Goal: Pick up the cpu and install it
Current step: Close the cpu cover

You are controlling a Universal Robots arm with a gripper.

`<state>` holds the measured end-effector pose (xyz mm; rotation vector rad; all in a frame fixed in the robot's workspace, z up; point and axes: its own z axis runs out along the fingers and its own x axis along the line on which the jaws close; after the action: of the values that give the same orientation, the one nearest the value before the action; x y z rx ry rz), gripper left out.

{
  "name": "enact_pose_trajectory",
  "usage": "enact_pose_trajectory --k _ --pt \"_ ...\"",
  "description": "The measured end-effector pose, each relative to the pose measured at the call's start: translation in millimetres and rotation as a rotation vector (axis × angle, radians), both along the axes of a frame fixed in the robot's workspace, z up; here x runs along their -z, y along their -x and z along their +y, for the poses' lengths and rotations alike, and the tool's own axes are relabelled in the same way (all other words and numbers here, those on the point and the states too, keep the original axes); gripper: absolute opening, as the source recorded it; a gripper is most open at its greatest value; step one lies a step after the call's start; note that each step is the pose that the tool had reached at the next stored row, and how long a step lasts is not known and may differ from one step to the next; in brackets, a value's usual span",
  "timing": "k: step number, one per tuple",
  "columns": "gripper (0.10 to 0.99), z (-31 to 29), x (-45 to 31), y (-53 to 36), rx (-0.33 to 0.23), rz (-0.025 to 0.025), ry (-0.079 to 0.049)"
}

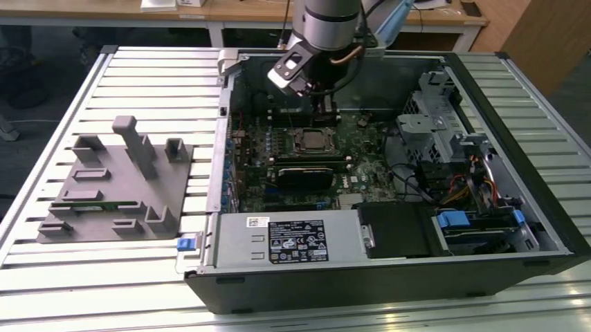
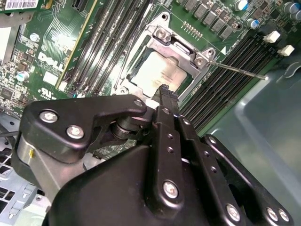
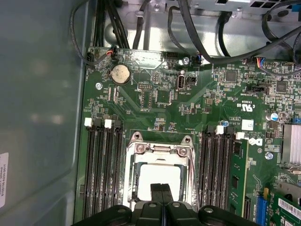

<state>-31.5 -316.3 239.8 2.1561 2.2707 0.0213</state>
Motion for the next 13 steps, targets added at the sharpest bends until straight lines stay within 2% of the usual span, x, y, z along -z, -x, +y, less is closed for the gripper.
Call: enact_pose_trajectory --k 13 --pt "0.106 -1.5 5.1 9.9 0.000 0.0000 0.000"
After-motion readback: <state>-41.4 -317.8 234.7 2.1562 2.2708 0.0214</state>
